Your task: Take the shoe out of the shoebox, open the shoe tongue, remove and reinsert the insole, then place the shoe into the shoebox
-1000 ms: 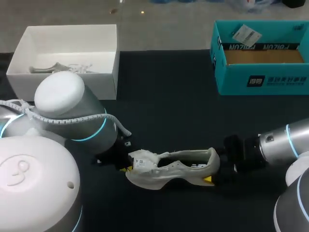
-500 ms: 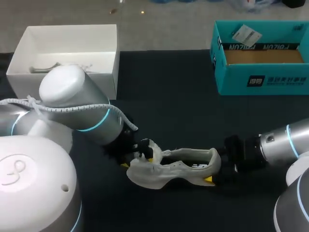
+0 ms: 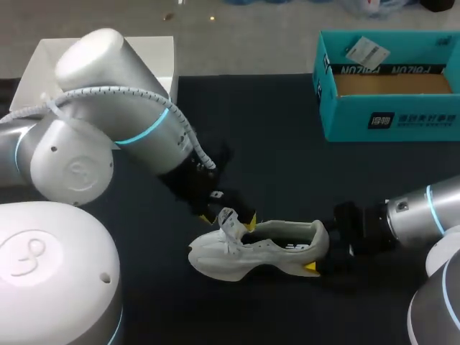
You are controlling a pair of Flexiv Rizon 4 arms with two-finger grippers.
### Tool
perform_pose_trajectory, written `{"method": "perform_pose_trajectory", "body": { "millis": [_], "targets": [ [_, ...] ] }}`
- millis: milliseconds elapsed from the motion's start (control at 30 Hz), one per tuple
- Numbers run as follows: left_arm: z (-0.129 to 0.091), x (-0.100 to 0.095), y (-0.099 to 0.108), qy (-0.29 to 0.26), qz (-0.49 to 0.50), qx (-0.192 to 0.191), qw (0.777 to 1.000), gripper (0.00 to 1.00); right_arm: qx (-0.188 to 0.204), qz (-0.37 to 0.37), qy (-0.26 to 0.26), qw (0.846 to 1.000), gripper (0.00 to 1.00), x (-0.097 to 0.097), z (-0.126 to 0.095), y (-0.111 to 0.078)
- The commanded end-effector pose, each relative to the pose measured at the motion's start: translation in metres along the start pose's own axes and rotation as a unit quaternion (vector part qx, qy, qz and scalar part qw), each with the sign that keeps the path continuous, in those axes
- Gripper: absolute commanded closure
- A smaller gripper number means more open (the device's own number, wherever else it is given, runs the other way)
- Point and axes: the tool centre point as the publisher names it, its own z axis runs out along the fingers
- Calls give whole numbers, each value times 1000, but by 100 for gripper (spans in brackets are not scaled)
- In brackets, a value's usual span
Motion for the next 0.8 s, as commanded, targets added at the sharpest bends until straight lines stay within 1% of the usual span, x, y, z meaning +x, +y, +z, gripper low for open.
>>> {"method": "perform_pose_trajectory", "body": {
  "millis": [33, 233, 300, 333, 367, 400, 433, 467, 500, 533, 567, 600, 633, 667, 700, 767, 800],
  "targets": [
    [-35, 2, 1, 57, 498, -200, 842, 0, 1, 0, 0, 1000, 100, 0, -1, 1],
    [-35, 2, 1, 57, 498, -200, 842, 0, 1, 0, 0, 1000, 100, 0, -1, 1],
    [-34, 3, 0, 11, 480, -165, 861, 0, 1, 0, 0, 1000, 100, 0, -1, 1],
    [-32, 6, -3, -5, 476, -150, 866, 0, 1, 0, 0, 1000, 100, 0, -1, 1],
    [-30, 7, -6, -24, 468, -144, 872, 0, 1, 0, 0, 1000, 100, 0, -1, 1],
    [-27, 9, -10, -48, 466, -156, 869, 0, 1, 0, 0, 1000, 100, 0, -1, 1],
    [-25, 10, -14, -61, 468, -151, 869, 0, 1, 0, 0, 1000, 100, 0, -1, 1],
    [-23, 11, -17, -70, 471, -154, 866, 0, 1, 0, 0, 1000, 100, 0, -1, 1],
    [-19, 11, -22, -77, 476, -167, 860, 0, 1, 0, 0, 1000, 100, 0, -1, 1],
    [-16, 11, -26, -77, 481, -162, 858, 25, 1, 0, 0, 1000, 100, 0, -1, 1],
    [-13, 10, -30, -81, 486, -160, 856, 76, 1, 0, 0, 1000, 100, 0, -1, 1],
    [-10, 10, -33, -87, 489, -177, 850, 100, 1, 0, 0, 1000, 100, 0, -1, 1],
    [-7, 11, -37, -84, 498, -168, 847, 100, 1, 0, 0, 1000, 100, 0, -1, 1],
    [-5, 12, -40, -77, 511, -169, 839, 100, 1, 0, 0, 1000, 100, 0, -1, 1],
    [-2, 14, -43, -71, 519, -180, 833, 100, 1, 0, 0, 1000, 100, 0, -1, 1],
    [3, 20, -48, -39, 532, -204, 821, 100, 1, 0, 0, 1000, 100, 0, -1, 1],
    [6, 24, -48, -14, 525, -235, 818, 100, 1, 0, 0, 1000, 100, 0, -1, 1]
  ]
}}
